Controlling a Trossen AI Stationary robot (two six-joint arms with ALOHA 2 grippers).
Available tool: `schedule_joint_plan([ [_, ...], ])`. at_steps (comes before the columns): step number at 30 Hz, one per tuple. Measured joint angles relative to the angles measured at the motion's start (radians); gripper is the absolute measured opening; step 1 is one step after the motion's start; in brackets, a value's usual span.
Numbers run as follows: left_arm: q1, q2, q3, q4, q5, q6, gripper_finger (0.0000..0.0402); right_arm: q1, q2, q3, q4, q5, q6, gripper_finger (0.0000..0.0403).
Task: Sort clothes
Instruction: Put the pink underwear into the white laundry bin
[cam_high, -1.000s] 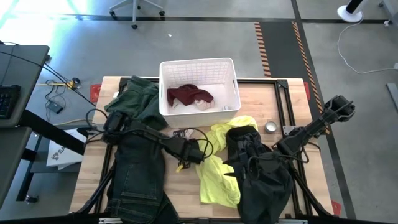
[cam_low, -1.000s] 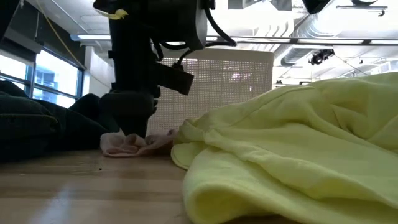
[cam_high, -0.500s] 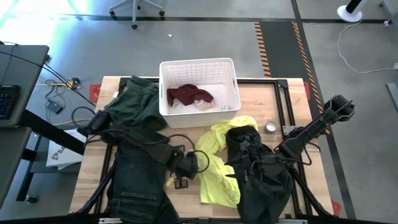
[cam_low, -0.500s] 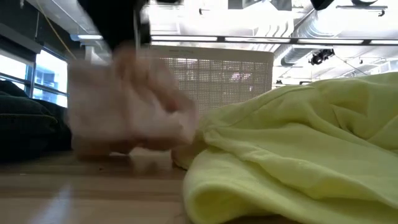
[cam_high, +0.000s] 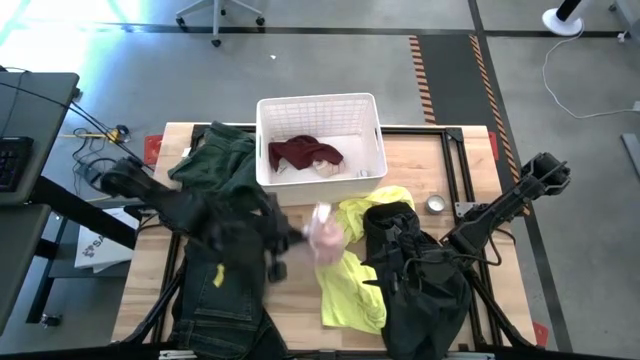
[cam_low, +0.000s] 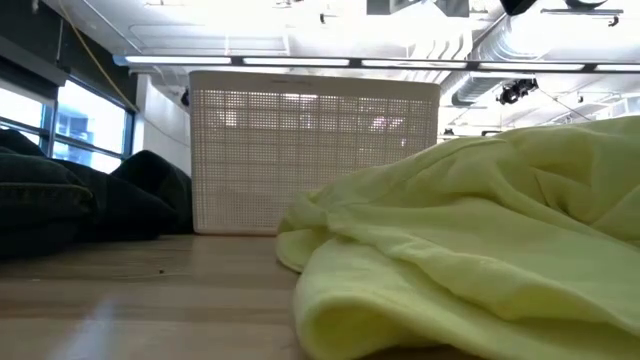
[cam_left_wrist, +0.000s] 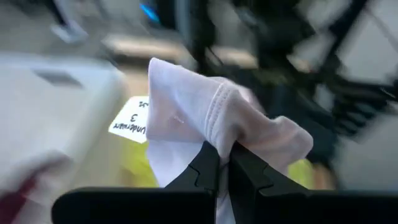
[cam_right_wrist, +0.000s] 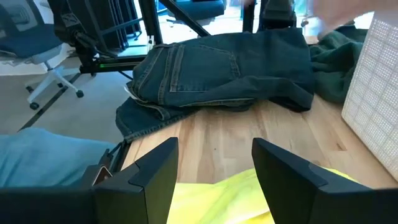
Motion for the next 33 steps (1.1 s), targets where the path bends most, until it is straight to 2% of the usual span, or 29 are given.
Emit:
schedule_joint_plan([
  [5, 0.112, -0.053, 0.04, 0.049, -0.156, 0.25, 0.0012, 0.0, 0.0, 0.0, 0.0, 0.002, 0.003, 0.0204],
  [9, 0.277, -0.063, 0.051, 0.048, -0.171, 0.364, 0.0012, 0.0, 0.0, 0.0, 0.0, 0.006, 0.004, 0.0204],
  [14, 0.544, -0.043, 0.051, 0.019, 0.01, 0.395, 0.0012, -0.003, 0.0, 0.0, 0.0, 0.01, 0.008, 0.0204],
  [17, 0.697, -0.013, 0.051, -0.033, 0.168, 0.367, 0.0012, -0.003, 0.0, 0.0, 0.001, 0.014, 0.019, 0.0204],
  [21, 0.846, 0.038, 0.051, -0.144, 0.375, 0.312, 0.0012, -0.003, 0.0, 0.0, 0.0, 0.014, 0.03, 0.0204],
  [26, 0.931, 0.131, 0.05, -0.36, 0.5, 0.309, 0.0012, -0.003, 0.0, 0.0, 0.001, 0.014, 0.034, 0.0204],
  [29, 0.948, 0.195, 0.05, -0.463, 0.497, 0.323, 0.0012, -0.003, 0.0, 0.0, 0.001, 0.017, 0.034, 0.0204],
  [33, 0.946, 0.277, 0.024, -0.504, 0.513, 0.375, 0.0012, -0.002, 0.0, 0.0, 0.0, 0.018, 0.035, 0.0204],
])
